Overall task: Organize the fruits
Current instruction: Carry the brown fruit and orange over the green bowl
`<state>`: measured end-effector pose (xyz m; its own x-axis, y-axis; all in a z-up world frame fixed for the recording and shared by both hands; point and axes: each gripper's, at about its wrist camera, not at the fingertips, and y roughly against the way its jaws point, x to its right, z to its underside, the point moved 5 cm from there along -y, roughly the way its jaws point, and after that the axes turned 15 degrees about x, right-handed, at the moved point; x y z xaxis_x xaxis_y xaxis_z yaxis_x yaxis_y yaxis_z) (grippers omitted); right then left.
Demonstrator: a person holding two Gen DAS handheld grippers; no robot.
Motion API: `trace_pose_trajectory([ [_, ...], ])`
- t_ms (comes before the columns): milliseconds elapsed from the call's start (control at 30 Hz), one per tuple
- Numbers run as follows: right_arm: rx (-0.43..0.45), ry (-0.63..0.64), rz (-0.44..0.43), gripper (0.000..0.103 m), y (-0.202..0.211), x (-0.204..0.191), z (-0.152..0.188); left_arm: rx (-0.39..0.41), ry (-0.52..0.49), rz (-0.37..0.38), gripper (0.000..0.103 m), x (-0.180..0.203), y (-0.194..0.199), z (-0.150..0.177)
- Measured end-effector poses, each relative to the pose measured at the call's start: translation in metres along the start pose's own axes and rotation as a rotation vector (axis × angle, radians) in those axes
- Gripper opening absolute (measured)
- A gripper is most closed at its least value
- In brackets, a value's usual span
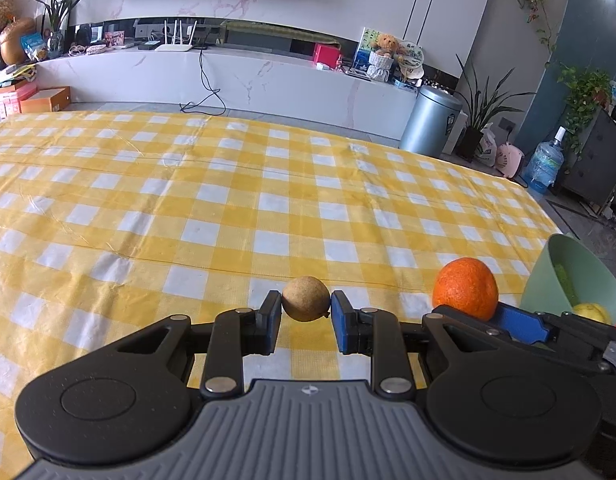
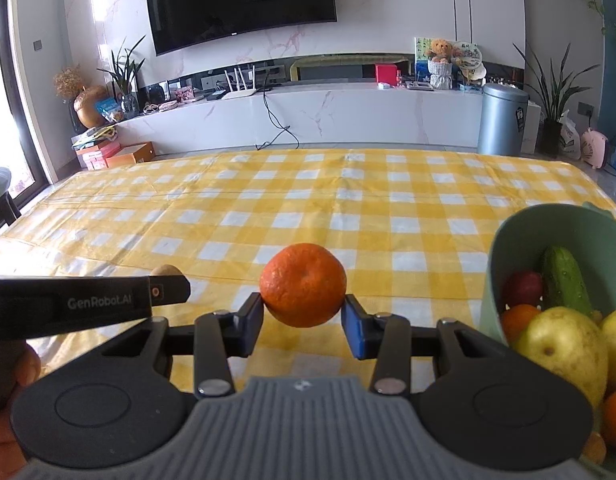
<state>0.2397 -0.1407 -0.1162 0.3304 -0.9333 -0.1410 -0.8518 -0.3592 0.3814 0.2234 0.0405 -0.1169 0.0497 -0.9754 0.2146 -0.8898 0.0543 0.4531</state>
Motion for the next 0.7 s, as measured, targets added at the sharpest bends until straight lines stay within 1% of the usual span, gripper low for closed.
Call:
trace_pose_trajectory([
  [167, 0.054, 0.003, -0.008, 0.04, 0.027, -0.003, -0.016, 0.01, 0.021, 0.016, 0.03, 0.006, 0.018, -0.008],
  [367, 0.11, -0.003, -0.005, 0.04, 0.069, -0.003, -0.032, 0.021, 0.045, 0.035, 0.03, 0.017, 0.04, -0.02],
  [533, 0.146, -0.011, 0.015, 0.04, 0.106, 0.008, -0.047, 0.036, 0.031, 0.076, 0.03, 0.042, 0.059, -0.028],
  [700, 0.157, -0.021, 0.062, 0.04, 0.138, 0.03, -0.058, 0.052, 0.009, 0.127, 0.03, 0.074, 0.074, -0.034],
])
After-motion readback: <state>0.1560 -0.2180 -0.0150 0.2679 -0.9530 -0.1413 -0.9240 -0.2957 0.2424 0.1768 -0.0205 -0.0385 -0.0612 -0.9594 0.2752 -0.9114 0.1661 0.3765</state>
